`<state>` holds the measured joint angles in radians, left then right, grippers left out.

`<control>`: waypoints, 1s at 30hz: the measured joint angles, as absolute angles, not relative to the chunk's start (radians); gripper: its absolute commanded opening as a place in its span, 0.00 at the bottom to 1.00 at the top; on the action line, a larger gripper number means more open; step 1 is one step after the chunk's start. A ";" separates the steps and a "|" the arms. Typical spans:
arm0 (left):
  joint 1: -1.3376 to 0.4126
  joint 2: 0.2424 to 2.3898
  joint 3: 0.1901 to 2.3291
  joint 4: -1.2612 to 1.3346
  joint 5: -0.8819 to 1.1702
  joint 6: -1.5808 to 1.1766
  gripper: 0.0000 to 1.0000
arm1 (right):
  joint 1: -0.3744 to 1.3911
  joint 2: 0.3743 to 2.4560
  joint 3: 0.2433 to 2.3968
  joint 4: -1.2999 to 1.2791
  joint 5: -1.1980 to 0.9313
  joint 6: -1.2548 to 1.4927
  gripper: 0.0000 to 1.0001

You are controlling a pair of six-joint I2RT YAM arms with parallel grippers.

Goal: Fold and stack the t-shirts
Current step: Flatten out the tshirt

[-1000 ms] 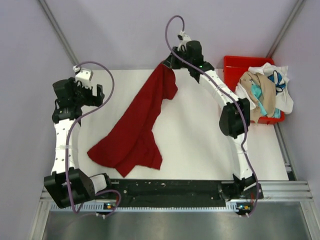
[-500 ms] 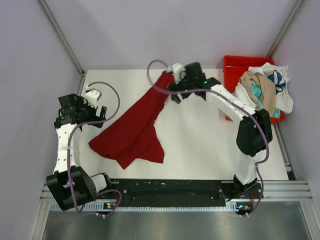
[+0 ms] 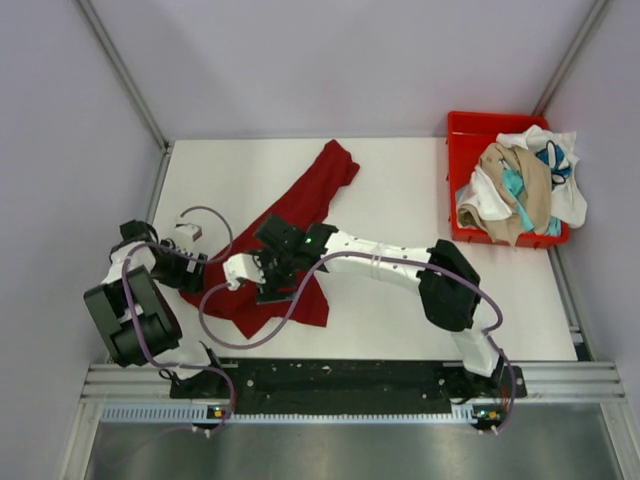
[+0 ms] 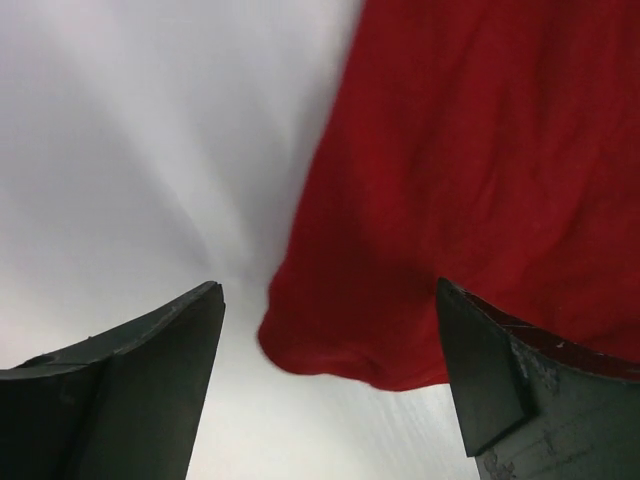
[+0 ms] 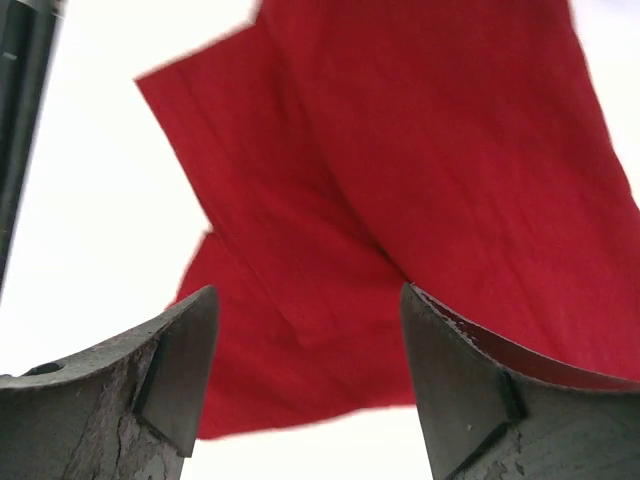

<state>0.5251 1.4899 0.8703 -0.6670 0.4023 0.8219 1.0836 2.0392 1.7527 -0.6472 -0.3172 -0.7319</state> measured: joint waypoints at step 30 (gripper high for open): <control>0.198 1.116 1.904 -1.000 0.573 0.525 0.00 | 1.044 1.543 1.692 -0.322 -0.134 -0.102 0.74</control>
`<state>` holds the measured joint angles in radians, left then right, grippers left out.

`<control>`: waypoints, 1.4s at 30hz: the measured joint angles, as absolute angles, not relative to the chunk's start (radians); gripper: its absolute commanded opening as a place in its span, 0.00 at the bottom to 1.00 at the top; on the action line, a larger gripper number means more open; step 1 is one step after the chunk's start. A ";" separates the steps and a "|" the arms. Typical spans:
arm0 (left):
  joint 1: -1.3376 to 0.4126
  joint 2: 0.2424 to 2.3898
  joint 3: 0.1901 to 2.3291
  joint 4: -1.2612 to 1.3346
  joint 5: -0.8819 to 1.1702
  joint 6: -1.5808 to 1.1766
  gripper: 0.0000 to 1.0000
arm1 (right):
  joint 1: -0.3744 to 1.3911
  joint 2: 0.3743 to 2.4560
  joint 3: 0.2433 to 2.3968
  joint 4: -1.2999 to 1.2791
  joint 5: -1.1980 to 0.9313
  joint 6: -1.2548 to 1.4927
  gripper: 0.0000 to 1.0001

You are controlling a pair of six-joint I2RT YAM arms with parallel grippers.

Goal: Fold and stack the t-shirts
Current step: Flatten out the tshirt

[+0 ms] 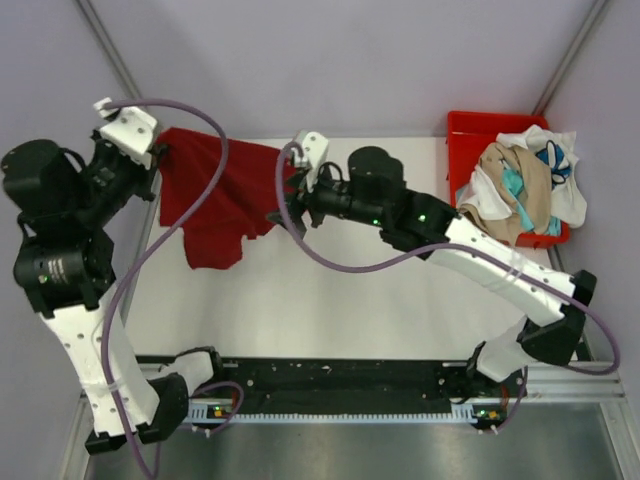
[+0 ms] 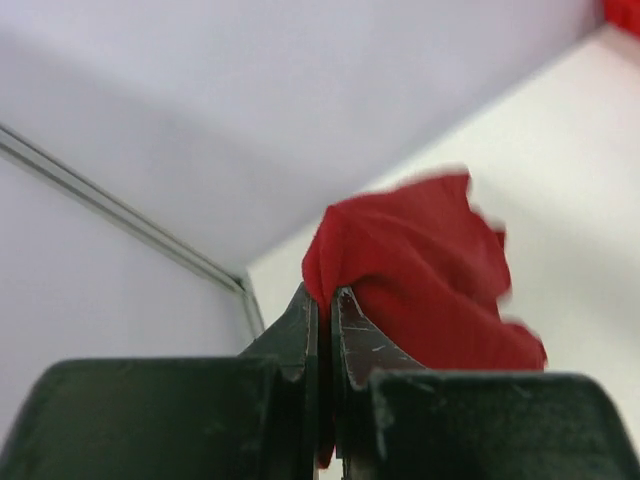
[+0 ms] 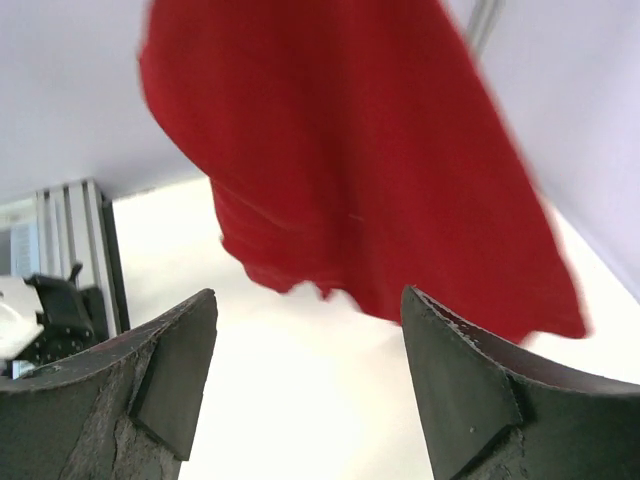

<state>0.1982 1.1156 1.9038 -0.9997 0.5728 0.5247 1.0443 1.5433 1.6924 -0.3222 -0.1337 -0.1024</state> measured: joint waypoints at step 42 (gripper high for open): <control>-0.072 1.264 1.219 -0.896 0.402 0.561 0.98 | 0.601 1.649 1.356 -0.513 -0.223 0.007 0.65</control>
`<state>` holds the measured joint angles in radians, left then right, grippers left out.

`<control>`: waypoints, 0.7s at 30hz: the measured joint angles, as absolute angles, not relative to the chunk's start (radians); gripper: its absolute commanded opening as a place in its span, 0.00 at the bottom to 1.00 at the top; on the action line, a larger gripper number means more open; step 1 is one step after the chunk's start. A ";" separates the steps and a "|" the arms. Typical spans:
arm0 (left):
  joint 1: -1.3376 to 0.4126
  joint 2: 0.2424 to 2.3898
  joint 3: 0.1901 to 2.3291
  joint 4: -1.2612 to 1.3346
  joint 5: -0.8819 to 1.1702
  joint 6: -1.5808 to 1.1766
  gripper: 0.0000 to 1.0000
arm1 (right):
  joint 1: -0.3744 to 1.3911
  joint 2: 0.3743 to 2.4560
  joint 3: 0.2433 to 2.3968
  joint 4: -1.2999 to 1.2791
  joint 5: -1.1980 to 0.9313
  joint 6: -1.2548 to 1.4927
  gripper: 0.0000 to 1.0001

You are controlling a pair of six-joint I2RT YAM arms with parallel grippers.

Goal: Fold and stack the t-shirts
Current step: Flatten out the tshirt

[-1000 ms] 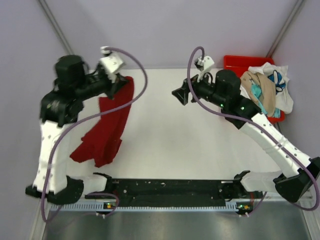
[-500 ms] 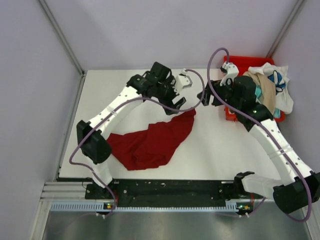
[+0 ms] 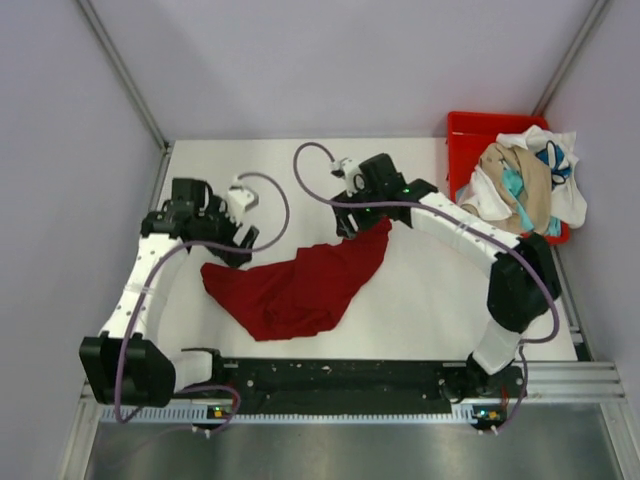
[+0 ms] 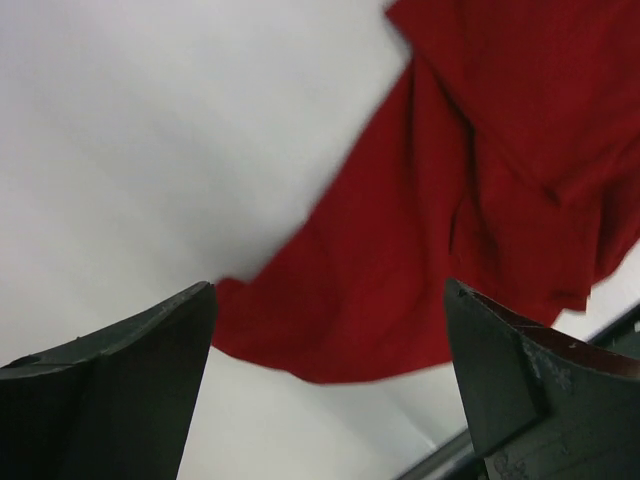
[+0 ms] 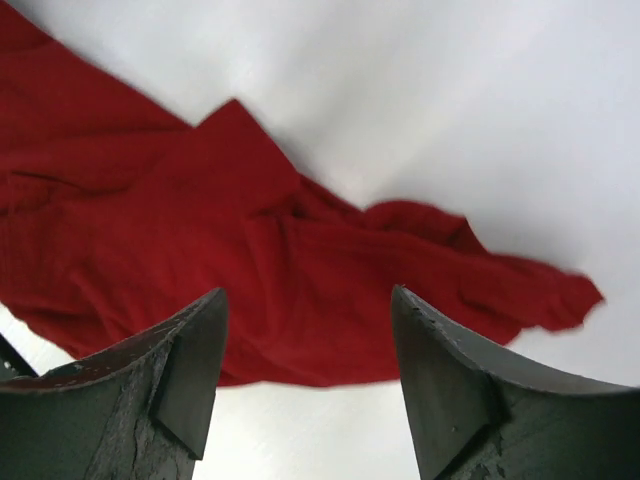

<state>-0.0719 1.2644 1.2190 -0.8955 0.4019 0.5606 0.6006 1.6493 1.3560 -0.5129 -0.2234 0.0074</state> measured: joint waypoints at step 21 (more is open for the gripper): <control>-0.070 1.078 0.926 -1.057 0.515 0.737 0.95 | 0.698 2.072 1.690 -0.775 -0.282 -0.104 0.00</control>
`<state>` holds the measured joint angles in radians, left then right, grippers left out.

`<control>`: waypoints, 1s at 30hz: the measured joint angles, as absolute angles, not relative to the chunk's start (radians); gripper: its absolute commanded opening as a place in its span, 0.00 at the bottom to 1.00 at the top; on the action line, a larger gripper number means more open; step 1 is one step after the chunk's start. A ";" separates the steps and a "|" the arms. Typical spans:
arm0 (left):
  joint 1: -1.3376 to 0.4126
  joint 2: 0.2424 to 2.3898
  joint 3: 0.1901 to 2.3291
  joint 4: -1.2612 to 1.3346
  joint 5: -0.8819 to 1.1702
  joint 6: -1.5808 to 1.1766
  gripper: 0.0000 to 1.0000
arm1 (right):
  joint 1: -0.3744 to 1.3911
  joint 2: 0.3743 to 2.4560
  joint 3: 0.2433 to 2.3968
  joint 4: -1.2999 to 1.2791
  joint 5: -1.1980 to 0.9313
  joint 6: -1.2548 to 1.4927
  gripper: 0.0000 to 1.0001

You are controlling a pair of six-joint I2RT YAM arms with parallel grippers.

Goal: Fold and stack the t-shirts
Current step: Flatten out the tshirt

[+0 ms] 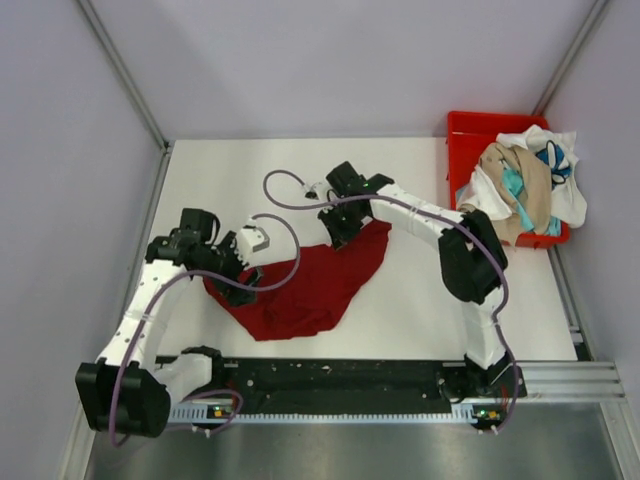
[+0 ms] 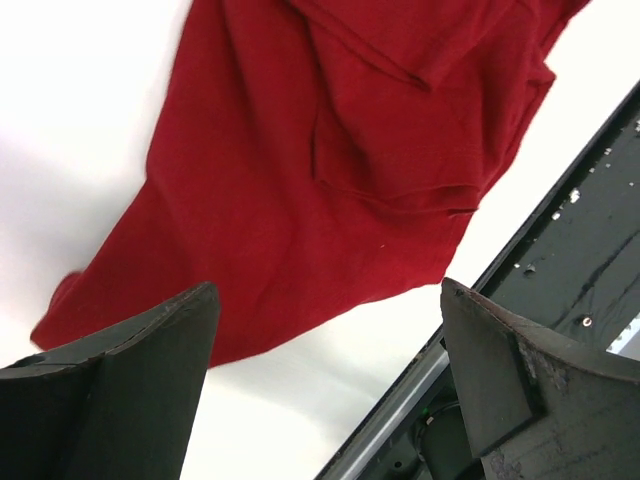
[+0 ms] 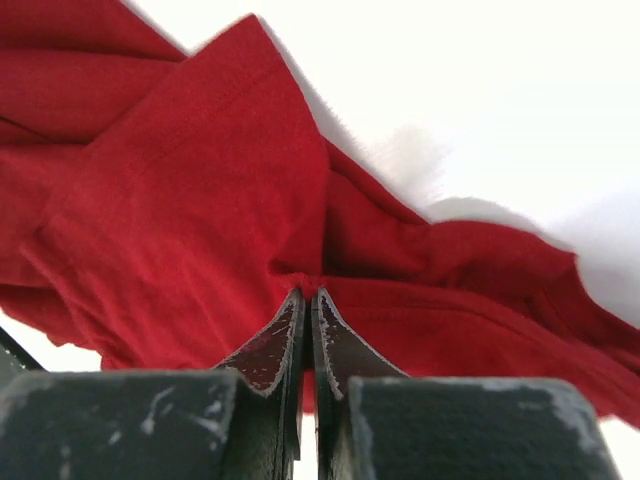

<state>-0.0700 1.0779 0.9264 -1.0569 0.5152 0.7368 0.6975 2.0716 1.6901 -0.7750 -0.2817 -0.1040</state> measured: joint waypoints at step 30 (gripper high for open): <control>-0.537 1.515 0.894 -0.762 0.384 0.676 0.00 | 0.434 1.312 1.329 -0.538 -0.440 0.059 0.00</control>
<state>-0.5365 1.5146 0.8936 -0.7616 0.3843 0.6762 0.4335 1.3117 1.3293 -0.5381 -0.4400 0.0593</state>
